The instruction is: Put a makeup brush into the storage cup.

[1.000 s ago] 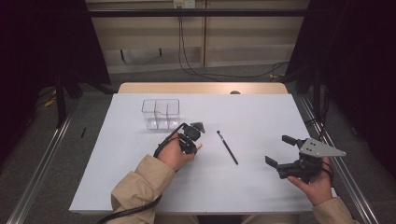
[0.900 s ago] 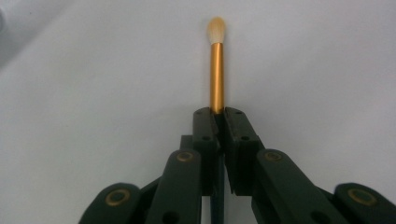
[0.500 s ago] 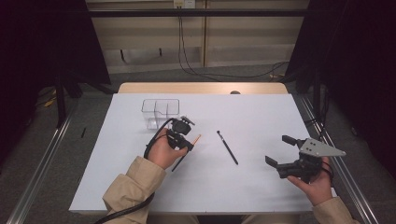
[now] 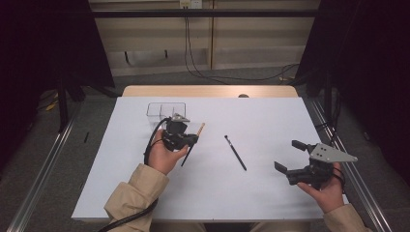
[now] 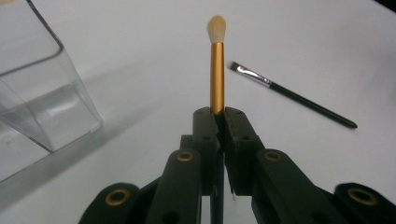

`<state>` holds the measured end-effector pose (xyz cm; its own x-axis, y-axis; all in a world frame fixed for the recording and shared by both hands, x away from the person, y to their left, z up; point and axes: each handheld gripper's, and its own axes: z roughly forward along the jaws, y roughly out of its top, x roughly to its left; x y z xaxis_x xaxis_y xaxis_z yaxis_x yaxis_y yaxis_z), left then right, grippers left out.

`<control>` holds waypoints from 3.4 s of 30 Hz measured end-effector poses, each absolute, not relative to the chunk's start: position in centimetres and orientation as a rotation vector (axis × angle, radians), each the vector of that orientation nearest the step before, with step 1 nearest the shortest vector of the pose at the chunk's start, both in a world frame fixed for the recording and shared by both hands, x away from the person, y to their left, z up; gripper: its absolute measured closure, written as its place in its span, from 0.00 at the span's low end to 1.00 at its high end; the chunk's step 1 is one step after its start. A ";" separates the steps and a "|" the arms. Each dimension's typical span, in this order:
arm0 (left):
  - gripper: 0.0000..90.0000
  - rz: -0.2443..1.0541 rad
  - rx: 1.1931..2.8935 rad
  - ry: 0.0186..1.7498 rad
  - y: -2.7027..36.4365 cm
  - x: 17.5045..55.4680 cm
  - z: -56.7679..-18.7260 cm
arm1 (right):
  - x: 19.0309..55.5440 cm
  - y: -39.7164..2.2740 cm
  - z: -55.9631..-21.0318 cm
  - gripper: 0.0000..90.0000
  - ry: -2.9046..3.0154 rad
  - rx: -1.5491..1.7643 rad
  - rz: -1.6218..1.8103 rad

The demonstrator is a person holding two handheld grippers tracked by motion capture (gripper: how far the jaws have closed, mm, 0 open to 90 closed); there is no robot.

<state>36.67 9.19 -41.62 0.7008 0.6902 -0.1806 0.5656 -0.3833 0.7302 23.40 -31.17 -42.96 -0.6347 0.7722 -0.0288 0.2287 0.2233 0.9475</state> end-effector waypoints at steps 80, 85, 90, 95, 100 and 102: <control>0.93 0.441 1.418 0.911 13.6 39.0 -37.7 | 23.4 -31.3 -43.0 0.02 1.987 0.924 1.420; 0.93 0.447 1.410 0.907 13.4 39.3 -37.5 | 23.4 -31.3 -43.0 0.02 1.988 0.926 1.421; 0.93 0.451 1.403 0.908 13.5 39.7 -37.3 | 23.4 -31.4 -43.0 0.02 1.985 0.921 1.419; 0.93 0.457 1.399 0.903 13.5 39.8 -36.9 | 23.4 -31.4 -43.0 0.02 1.986 0.928 1.419; 0.93 0.465 1.408 0.902 13.6 40.2 -36.6 | 23.4 -31.3 -43.1 0.02 1.995 0.925 1.417; 0.93 0.468 1.402 0.903 13.5 40.4 -36.6 | 23.4 -31.3 -43.1 0.02 1.993 0.926 1.419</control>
<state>40.36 13.54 -36.62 0.5998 0.7566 -0.2605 0.2231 0.1546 0.9625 23.44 -31.34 -43.07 -0.6315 0.7750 -0.0244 0.2306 0.2178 0.9484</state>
